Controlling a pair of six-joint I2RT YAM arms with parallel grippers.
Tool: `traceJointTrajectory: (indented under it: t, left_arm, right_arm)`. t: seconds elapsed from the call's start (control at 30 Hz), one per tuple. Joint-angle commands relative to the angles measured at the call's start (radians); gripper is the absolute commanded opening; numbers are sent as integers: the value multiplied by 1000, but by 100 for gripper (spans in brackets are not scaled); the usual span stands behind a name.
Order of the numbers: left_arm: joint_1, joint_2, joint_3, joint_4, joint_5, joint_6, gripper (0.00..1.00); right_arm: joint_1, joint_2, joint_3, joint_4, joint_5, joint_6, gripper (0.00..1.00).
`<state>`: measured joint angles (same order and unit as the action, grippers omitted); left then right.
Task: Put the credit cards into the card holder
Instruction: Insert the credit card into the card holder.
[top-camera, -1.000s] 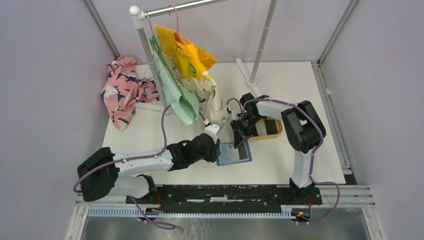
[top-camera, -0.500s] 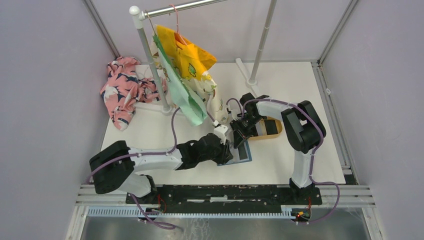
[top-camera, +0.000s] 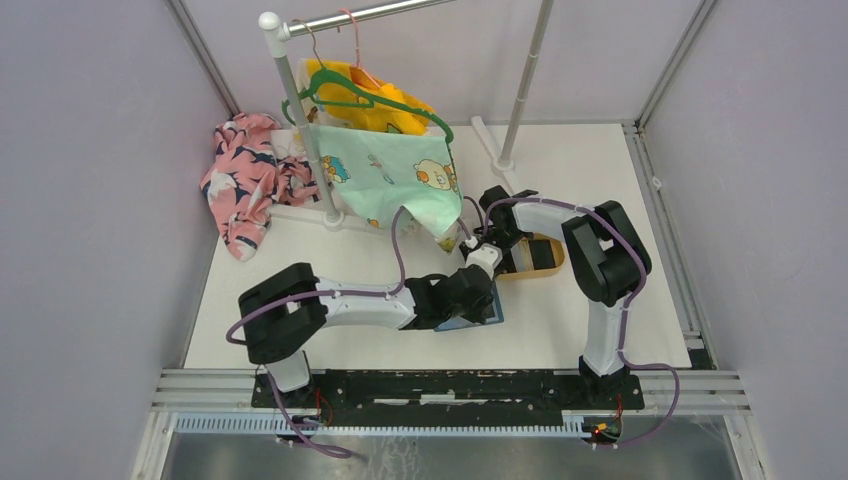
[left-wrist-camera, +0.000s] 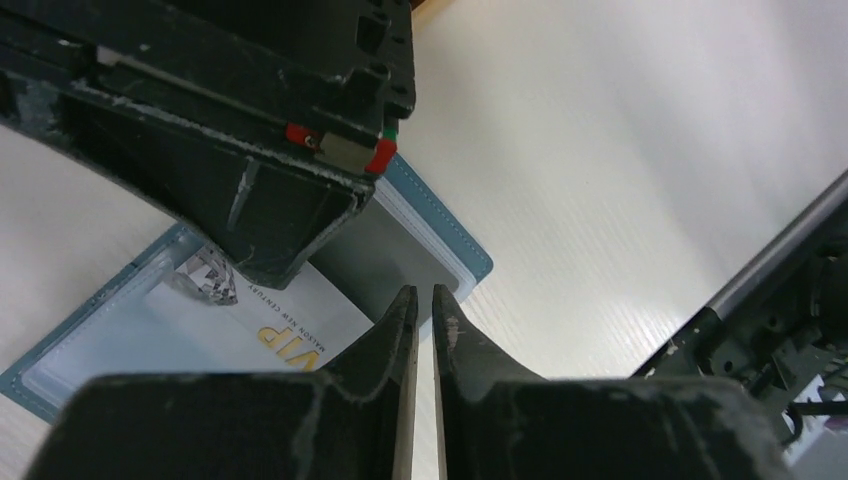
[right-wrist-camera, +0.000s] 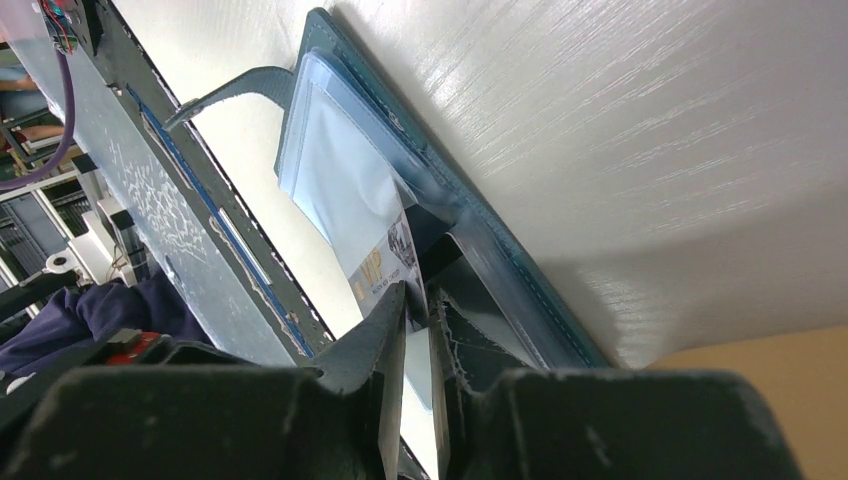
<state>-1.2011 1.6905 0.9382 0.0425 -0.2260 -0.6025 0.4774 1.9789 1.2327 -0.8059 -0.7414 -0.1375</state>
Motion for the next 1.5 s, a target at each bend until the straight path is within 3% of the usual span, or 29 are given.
traceJointTrajectory:
  t: [0.0, 0.37, 0.93, 1.47]
  left_arm:
    - [-6, 57, 95, -50, -76, -11, 15]
    - [-10, 145, 181, -161, -191, -3, 14]
    - [-12, 139, 157, -241, -327, -37, 24]
    - [-12, 90, 104, -263, -377, -46, 26]
  right_arm:
    - [13, 37, 2, 26, 63, -47, 19]
    - [14, 40, 4, 24, 52, -48, 21]
    - [16, 25, 62, -37, 28, -112, 44]
    - [15, -38, 91, -86, -5, -173, 51]
